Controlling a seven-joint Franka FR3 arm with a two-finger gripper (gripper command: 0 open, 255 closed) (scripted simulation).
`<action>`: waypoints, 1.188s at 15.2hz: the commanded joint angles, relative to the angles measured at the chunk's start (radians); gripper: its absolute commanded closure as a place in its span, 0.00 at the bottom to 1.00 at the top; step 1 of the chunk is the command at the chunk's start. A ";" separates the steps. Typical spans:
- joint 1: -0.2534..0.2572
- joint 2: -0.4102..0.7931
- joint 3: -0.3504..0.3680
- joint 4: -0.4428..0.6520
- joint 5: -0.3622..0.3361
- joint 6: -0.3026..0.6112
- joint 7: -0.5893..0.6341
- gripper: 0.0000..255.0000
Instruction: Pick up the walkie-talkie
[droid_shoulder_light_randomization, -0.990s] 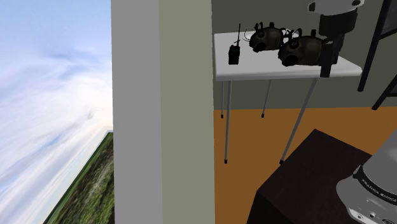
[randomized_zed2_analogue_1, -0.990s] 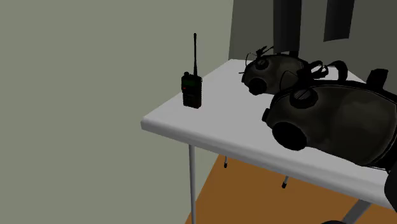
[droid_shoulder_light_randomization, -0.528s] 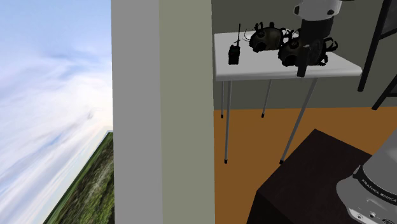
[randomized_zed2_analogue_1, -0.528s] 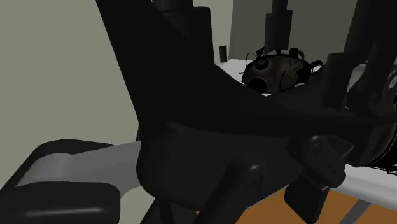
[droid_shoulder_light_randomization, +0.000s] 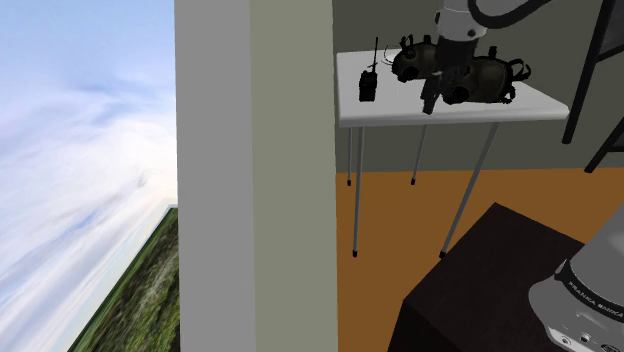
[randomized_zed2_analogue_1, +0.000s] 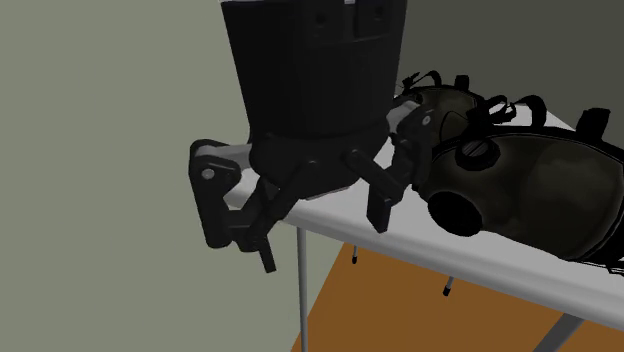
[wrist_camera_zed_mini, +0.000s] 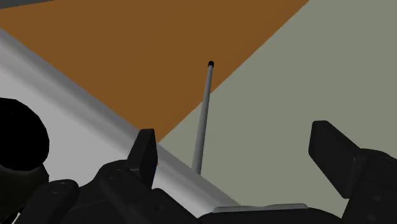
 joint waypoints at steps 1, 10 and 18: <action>-0.006 0.055 -0.005 0.021 -0.002 0.085 0.012 0.00; -0.027 0.287 -0.018 0.175 -0.001 0.377 0.067 0.00; -0.042 0.488 -0.031 0.374 0.007 0.568 0.108 0.00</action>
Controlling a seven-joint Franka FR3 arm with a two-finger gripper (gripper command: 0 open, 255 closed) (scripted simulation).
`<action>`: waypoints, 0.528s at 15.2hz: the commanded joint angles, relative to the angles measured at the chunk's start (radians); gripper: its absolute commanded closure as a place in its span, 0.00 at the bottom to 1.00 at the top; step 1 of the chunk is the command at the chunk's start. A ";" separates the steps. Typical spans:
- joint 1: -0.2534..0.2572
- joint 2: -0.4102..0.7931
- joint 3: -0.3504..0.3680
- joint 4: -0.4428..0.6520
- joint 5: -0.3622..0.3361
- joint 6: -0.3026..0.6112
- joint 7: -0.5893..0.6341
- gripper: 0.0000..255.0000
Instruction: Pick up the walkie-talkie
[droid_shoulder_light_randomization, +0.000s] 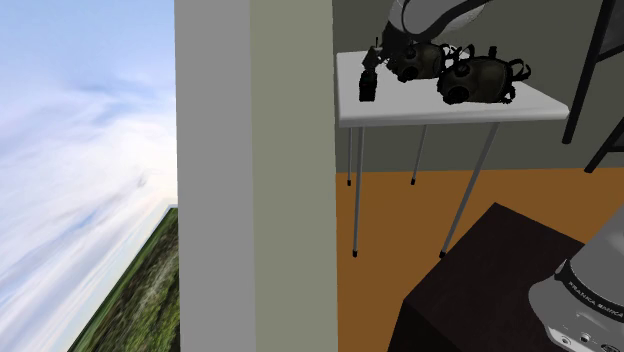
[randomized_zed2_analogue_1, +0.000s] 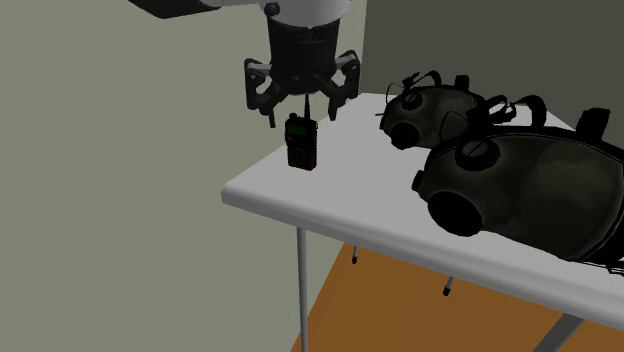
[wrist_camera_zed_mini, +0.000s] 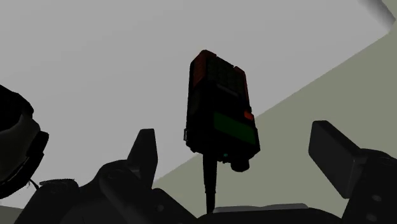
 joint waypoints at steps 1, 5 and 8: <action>-0.002 0.055 -0.002 0.062 0.002 0.042 0.014 0.00; -0.005 0.088 -0.004 0.075 0.001 0.087 0.022 0.00; -0.005 0.100 -0.005 0.048 -0.004 0.126 0.028 0.00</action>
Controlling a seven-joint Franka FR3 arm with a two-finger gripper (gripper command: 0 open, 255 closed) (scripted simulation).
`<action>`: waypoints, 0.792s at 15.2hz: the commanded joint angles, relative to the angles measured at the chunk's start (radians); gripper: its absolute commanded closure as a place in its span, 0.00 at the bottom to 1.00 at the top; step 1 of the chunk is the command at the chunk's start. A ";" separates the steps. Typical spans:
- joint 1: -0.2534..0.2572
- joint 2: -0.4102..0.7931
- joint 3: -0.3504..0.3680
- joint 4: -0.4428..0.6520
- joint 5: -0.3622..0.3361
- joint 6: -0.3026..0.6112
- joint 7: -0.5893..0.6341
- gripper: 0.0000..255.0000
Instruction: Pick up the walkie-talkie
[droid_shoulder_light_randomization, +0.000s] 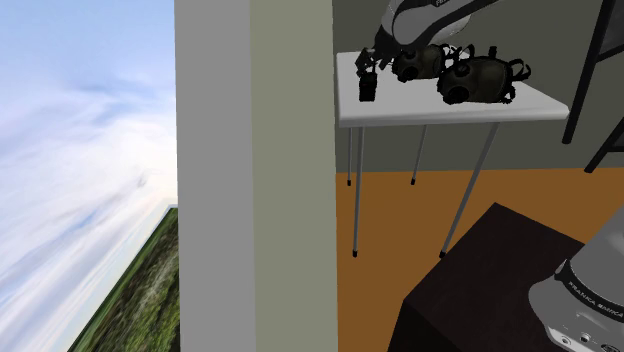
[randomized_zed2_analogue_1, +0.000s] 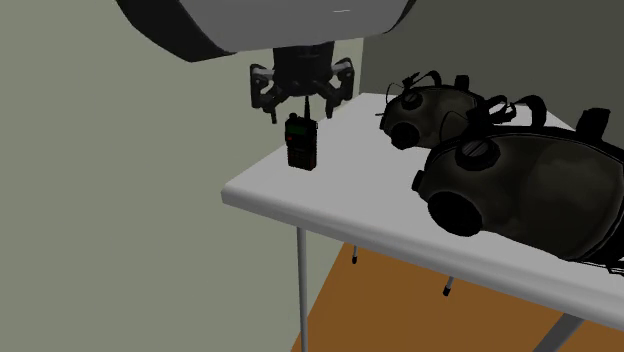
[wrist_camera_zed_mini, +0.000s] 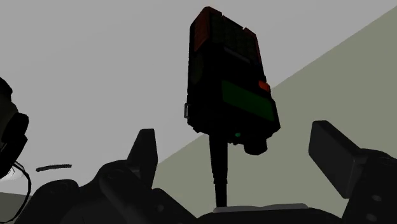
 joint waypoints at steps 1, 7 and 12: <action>0.000 0.010 0.000 -0.013 -0.004 0.024 0.005 0.00; -0.001 0.018 -0.001 -0.026 -0.005 0.044 0.005 1.00; -0.001 0.018 -0.001 -0.026 -0.005 0.044 0.005 1.00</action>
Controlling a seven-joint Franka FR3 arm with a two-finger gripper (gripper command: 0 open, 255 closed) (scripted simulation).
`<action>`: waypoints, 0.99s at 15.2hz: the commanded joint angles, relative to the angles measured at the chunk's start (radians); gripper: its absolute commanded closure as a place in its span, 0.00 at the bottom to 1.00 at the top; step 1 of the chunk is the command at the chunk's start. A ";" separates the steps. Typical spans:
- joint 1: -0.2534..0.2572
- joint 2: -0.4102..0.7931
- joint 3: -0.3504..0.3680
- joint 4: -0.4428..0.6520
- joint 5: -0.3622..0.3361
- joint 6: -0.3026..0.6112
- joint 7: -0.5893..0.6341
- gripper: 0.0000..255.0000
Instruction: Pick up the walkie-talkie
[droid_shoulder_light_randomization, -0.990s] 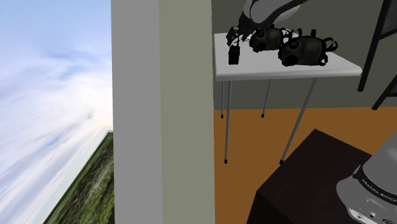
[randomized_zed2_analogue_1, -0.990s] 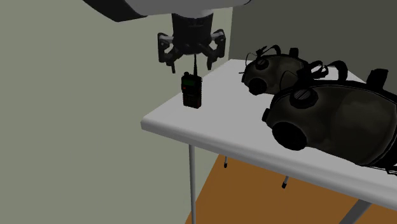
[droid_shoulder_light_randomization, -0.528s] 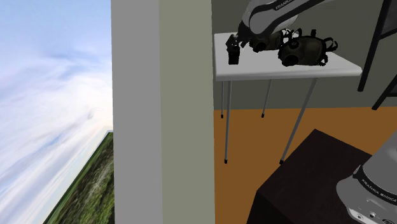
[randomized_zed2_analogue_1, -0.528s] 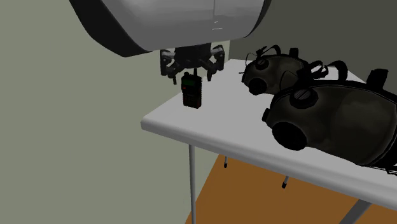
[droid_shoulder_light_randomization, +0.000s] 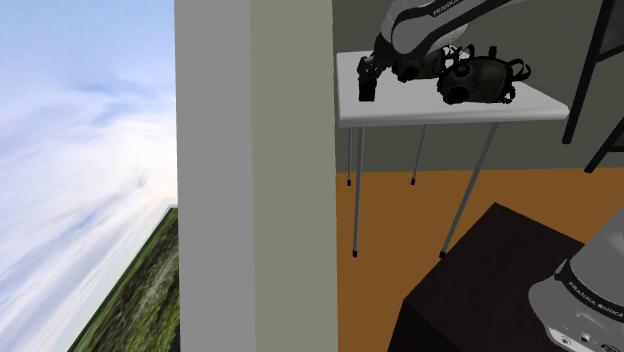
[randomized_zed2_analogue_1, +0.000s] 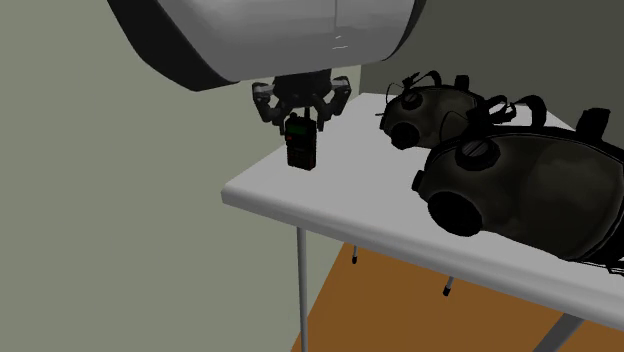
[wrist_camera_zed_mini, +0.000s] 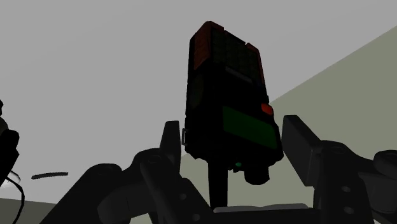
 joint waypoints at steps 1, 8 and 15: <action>-0.001 0.001 -0.001 0.000 0.000 -0.001 0.000 1.00; 0.001 -0.025 0.001 0.050 0.008 -0.078 -0.008 1.00; 0.002 -0.046 0.003 0.121 0.018 -0.169 -0.020 1.00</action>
